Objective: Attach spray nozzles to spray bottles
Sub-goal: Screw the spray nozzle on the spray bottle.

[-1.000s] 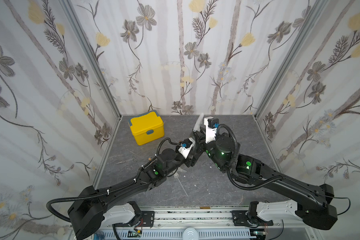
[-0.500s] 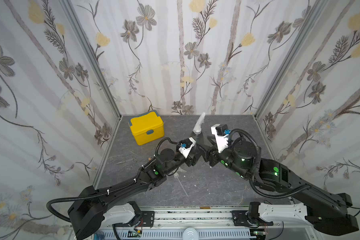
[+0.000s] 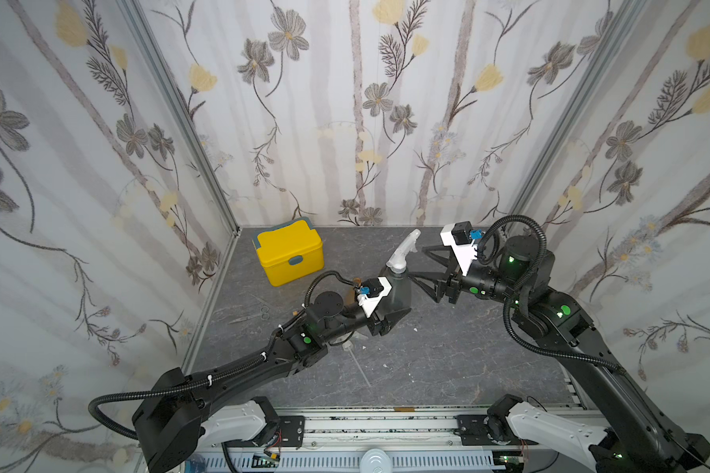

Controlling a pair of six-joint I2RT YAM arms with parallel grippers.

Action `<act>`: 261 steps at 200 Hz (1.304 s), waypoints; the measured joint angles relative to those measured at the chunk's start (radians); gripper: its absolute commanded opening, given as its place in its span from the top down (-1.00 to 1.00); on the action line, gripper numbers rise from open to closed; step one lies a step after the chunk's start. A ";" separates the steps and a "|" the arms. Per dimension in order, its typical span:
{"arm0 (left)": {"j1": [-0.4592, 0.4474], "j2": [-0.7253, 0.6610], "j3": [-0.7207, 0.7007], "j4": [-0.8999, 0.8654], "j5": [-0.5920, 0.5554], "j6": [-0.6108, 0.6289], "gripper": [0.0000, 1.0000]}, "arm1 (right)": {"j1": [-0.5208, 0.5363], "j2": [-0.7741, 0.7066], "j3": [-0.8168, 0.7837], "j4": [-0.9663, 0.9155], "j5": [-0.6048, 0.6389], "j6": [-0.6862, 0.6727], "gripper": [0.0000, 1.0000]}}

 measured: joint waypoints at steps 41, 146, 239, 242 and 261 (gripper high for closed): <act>0.000 -0.001 0.008 -0.016 0.029 -0.002 -0.47 | -0.028 0.037 0.033 -0.002 -0.058 -0.055 -0.79; -0.006 0.012 0.024 -0.066 0.073 -0.008 -0.47 | -0.053 0.183 0.166 -0.100 -0.252 -0.153 -0.15; -0.006 0.024 0.024 -0.065 0.035 -0.005 -0.47 | -0.043 0.093 0.023 0.004 -0.229 -0.021 -0.02; -0.006 0.024 0.024 -0.065 0.033 -0.005 -0.47 | -0.040 0.092 0.021 0.007 -0.222 -0.014 -0.06; -0.006 0.026 0.024 -0.065 0.022 -0.004 -0.47 | -0.009 0.077 0.004 0.027 -0.164 0.012 -0.28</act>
